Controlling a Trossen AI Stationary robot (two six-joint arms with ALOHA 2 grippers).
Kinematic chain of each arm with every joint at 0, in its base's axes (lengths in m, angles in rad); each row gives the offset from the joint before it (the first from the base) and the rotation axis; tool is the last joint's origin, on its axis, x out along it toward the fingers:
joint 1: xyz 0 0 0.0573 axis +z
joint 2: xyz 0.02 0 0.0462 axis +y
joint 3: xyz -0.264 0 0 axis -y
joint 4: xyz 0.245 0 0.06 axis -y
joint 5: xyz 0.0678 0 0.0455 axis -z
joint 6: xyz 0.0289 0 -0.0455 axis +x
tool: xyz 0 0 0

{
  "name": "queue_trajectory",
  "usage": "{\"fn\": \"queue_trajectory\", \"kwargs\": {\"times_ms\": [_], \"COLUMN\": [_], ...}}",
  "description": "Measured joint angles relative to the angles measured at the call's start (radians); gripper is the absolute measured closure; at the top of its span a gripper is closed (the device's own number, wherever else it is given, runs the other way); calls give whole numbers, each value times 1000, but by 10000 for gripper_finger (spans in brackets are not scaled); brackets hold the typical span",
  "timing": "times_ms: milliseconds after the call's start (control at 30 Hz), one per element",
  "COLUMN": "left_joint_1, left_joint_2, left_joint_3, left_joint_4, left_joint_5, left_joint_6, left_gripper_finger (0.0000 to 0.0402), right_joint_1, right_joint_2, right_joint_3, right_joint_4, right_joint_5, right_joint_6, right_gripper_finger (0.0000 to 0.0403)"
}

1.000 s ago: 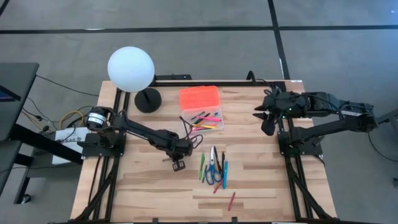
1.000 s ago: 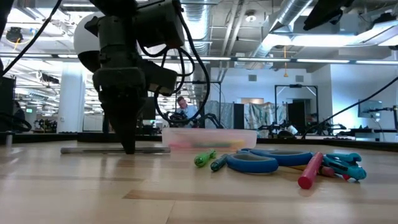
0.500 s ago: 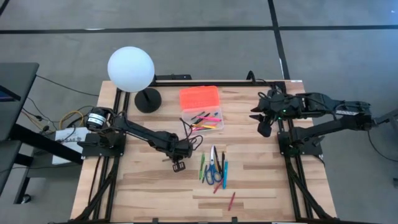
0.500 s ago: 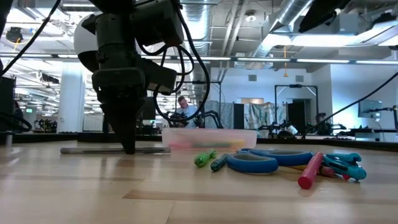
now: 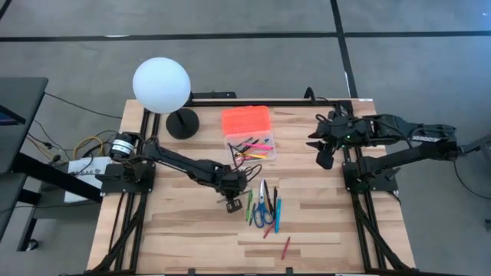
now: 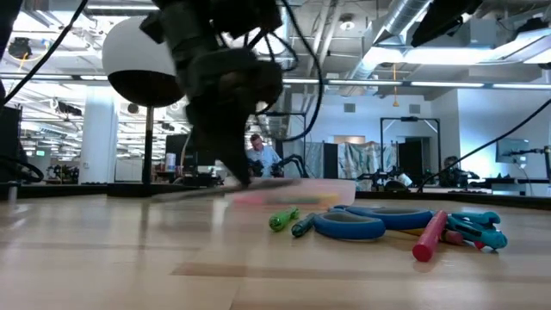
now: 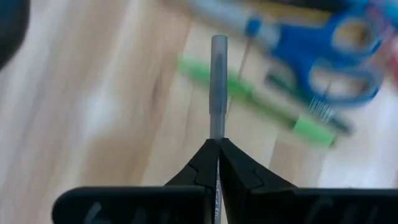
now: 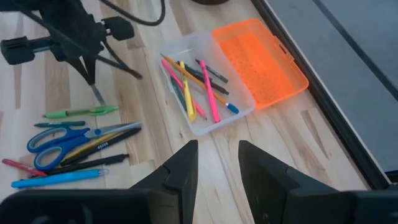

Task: Pick & place school supplies into a supply box
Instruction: Put the gray pen into the supply box

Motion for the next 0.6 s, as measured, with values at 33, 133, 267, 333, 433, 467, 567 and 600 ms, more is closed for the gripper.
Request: {"fn": "queue_trajectory", "kwargs": {"times_ms": [33, 133, 267, 333, 433, 467, 567, 600], "left_joint_1": [6, 29, 59, 74, 99, 110, 151, 167], "left_joint_2": [0, -2, -2, -2, -4, -5, -5, -5], "left_joint_3": [11, 50, 93, 119, 158, 166, 198, 211], "left_joint_4": [18, 33, 31, 30, 14, 8, -35, -51], "left_joint_5": [-5, -13, -38, -46, -77, -96, -152, -174], "left_joint_6": [8, 39, 85, 113, 159, 174, 214, 230], "left_gripper_finger": [400, 400, 400, 400, 400, 400, 400, 400], "right_joint_1": [0, 0, 0, 0, 0, 0, 0, 0], "right_joint_2": [-1, 0, 0, 0, 0, 0, 0, 0], "right_joint_3": [0, 0, 0, 0, 0, 0, 0, 0], "right_joint_4": [0, 0, 0, 0, -1, 0, 0, 0], "right_joint_5": [0, 0, 0, 0, 0, 0, 0, 0], "right_joint_6": [0, -6, -7, -7, -7, -7, -7, -7], "right_gripper_finger": [296, 296, 296, 296, 296, 296, 296, 296]}}
